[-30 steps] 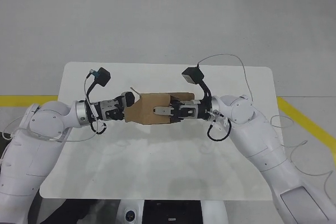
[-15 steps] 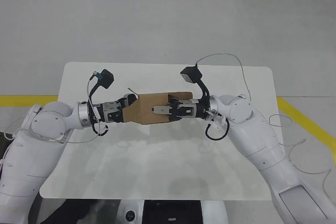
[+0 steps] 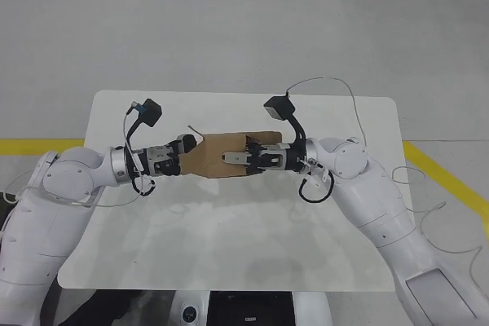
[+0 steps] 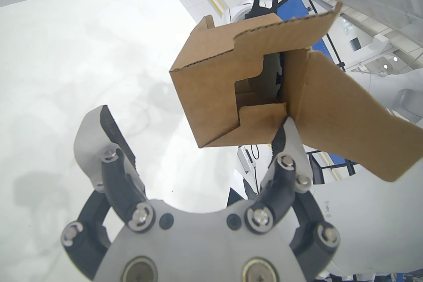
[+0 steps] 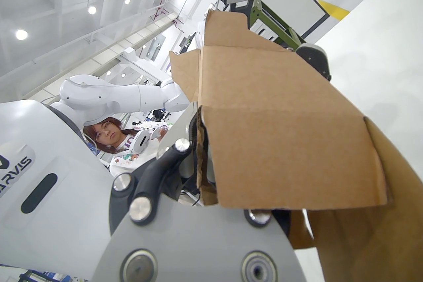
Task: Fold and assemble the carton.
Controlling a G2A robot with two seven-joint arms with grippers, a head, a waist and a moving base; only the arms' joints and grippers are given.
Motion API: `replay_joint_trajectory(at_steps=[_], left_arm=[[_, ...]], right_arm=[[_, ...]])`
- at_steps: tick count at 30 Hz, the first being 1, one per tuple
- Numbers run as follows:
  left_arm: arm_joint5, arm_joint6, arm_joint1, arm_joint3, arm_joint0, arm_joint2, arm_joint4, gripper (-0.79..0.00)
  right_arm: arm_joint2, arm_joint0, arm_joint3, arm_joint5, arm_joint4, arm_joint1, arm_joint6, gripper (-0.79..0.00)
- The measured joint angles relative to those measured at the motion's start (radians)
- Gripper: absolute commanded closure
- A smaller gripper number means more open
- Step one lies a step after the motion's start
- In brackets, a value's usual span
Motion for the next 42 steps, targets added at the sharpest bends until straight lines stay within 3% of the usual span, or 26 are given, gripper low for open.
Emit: replay_joint_trajectory(at_steps=[17,33,42], left_arm=[[0.013,0.043,0.007,0.07,-0.018,-0.065,-0.023,-0.785],[0.0,0.012,0.01,0.026,0.004,-0.055,-0.024,-0.785],[-0.001,0.005,0.009,0.01,0.006,-0.036,-0.015,-0.785]], right_arm=[[-0.041,-0.006,-0.013,0.081,0.055,0.001,0.145,0.0],[-0.014,-0.003,0.008,0.012,0.032,-0.004,0.04,0.0],[-0.029,0.005,0.003,0.01,0.034,-0.011,0.043,0.0]])
